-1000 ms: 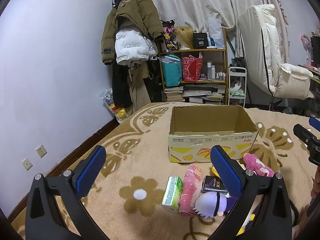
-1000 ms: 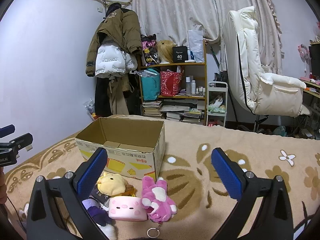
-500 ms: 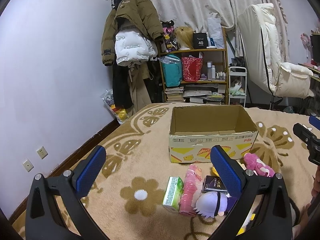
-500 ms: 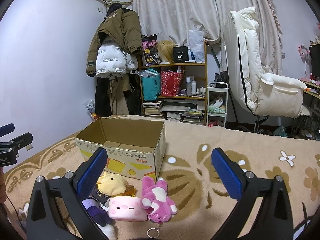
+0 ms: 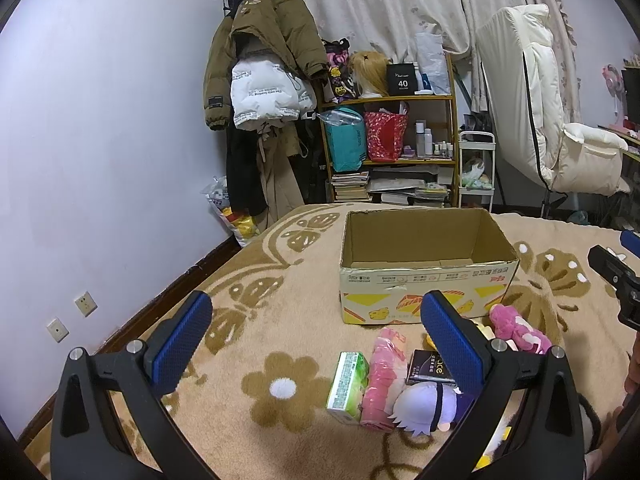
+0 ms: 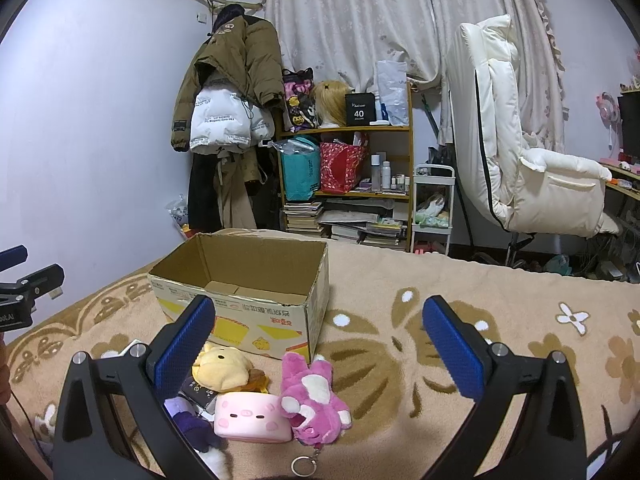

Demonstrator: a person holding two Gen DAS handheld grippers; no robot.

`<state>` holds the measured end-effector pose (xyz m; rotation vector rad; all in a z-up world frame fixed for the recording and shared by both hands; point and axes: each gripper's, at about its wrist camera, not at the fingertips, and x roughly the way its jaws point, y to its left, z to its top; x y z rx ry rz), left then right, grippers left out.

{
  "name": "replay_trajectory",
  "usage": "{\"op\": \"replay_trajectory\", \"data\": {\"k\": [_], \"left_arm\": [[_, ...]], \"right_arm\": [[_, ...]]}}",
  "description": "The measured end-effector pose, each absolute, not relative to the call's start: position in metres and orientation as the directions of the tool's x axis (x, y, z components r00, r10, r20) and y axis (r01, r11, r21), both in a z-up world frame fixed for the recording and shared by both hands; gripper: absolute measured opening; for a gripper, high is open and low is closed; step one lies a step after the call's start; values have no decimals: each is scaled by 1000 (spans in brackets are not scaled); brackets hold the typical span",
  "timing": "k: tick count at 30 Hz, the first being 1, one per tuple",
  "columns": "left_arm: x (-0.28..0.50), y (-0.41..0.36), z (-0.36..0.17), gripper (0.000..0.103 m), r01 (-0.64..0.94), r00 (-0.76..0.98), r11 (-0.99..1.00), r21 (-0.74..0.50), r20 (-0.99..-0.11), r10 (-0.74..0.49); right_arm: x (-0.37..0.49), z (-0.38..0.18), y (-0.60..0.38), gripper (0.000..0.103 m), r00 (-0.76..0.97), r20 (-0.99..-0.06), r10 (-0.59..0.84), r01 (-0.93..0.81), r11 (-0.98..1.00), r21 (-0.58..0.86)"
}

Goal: Organize soft objects

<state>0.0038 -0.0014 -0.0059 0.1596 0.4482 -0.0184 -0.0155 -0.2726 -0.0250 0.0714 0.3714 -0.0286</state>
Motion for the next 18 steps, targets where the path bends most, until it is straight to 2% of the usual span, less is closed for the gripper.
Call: {"op": "replay_trajectory", "data": {"k": [18], "left_arm": [[5, -2, -5, 103, 59, 899, 986, 155, -437, 15]], "right_arm": [[-13, -27, -269, 103, 929, -370, -6, 32, 997, 63]]}}
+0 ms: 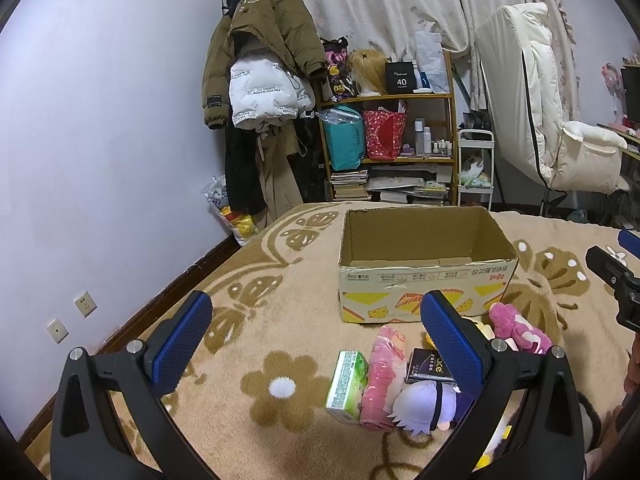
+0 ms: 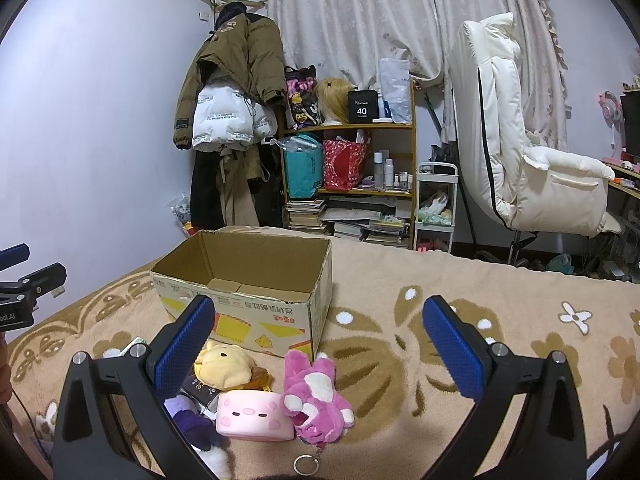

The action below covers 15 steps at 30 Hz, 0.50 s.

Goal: Organize soft objects

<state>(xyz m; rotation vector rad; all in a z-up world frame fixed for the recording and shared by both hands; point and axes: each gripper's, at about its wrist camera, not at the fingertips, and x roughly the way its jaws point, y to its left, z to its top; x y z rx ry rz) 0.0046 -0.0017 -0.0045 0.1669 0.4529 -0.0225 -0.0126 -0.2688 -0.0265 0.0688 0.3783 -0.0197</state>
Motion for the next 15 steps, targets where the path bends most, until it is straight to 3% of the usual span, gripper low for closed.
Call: {"op": "replay_trajectory", "data": {"k": [15], "left_arm": [[7, -2, -7, 103, 54, 895, 986, 159, -446, 23]], "right_arm": [[-13, -30, -265, 103, 932, -361, -21, 41, 998, 48]]}}
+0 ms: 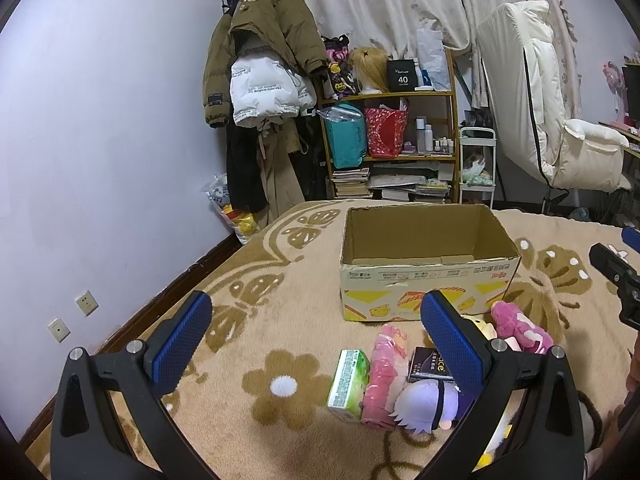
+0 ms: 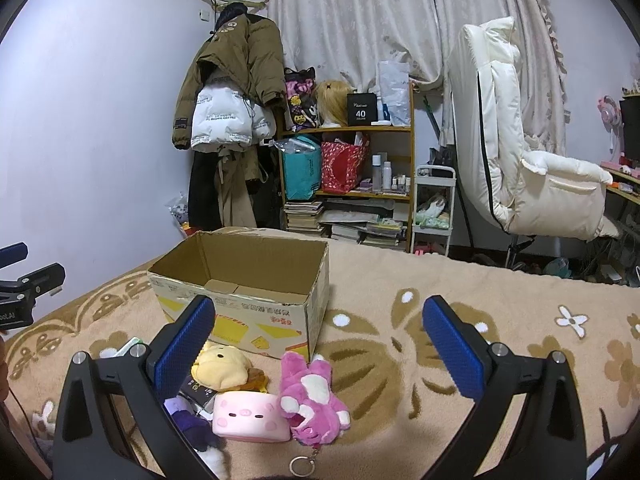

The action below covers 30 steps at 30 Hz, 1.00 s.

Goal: Organize soft objects

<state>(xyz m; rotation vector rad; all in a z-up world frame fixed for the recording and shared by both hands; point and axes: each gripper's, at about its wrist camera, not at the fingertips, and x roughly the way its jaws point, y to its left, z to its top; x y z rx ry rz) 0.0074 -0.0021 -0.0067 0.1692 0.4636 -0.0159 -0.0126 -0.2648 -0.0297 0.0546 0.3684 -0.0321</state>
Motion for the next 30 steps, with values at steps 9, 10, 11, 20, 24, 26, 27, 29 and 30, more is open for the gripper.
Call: {"op": "replay_trajectory", "data": {"k": [9, 10, 11, 20, 24, 26, 27, 29, 30], "left_arm": [[19, -7, -9, 103, 82, 877, 982, 171, -480, 10], [22, -7, -10, 103, 88, 872, 982, 169, -490, 6], [24, -7, -10, 103, 88, 869, 981, 172, -496, 9], [52, -9, -21, 103, 93, 832, 977, 192, -554, 30], [67, -8, -31, 103, 95, 805, 979, 182, -592, 32], [75, -8, -38, 103, 98, 788, 979, 177, -615, 32], [80, -7, -42, 103, 99, 777, 980, 174, -628, 33], [88, -7, -50, 103, 98, 759, 981, 166, -650, 34], [92, -7, -54, 103, 98, 751, 982, 163, -660, 35]], "right_arm": [[-3, -30, -264, 103, 926, -378, 0, 15, 999, 37], [-2, -30, -263, 103, 925, -379, 2, 12, 999, 33], [0, -30, -262, 103, 924, -381, 6, 7, 999, 31], [22, -36, -261, 103, 910, -415, 19, -7, 999, 31], [34, -43, -260, 103, 900, -435, 25, -9, 999, 39], [41, -48, -259, 103, 892, -451, 25, -10, 999, 35], [44, -50, -259, 103, 888, -459, 24, -10, 999, 32], [51, -56, -258, 103, 876, -482, 23, -11, 1000, 29], [55, -61, -259, 103, 864, -503, 23, -11, 1000, 27]]}}
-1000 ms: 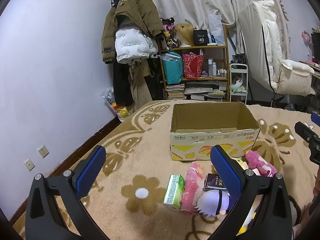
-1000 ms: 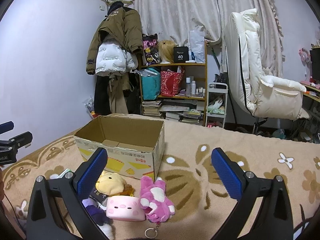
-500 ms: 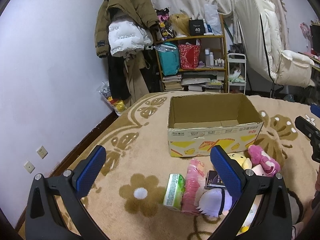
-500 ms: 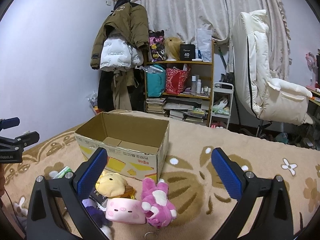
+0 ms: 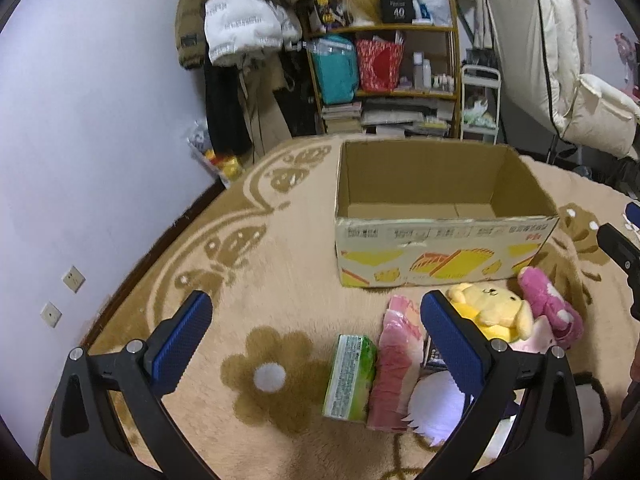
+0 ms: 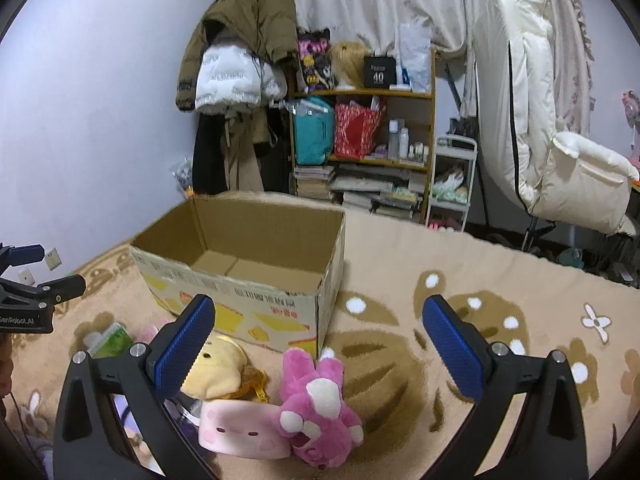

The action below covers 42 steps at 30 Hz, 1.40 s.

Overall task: Organize soft objects
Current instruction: 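Grasp the green tissue pack with the left tool while the right tool grasps the pink bunny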

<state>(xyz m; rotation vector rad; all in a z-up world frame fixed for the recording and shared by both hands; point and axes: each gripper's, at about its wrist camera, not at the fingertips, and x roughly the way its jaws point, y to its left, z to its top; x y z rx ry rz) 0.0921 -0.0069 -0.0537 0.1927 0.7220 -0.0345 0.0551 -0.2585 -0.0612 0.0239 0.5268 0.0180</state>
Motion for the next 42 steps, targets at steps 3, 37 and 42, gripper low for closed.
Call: {"op": "replay_trajectory", "data": {"k": [3, 37, 42], "left_arm": [[105, -7, -66, 103, 95, 718, 982, 163, -695, 46], [145, 5, -139, 103, 76, 450, 987, 141, -888, 92], [143, 3, -140, 103, 84, 440, 986, 141, -893, 90]], "right_arm": [[63, -71, -259, 103, 840, -542, 28, -13, 999, 31], [100, -147, -277, 91, 617, -777, 126, -9, 988, 153], [103, -155, -279, 86, 583, -798, 150, 0, 983, 184]]}}
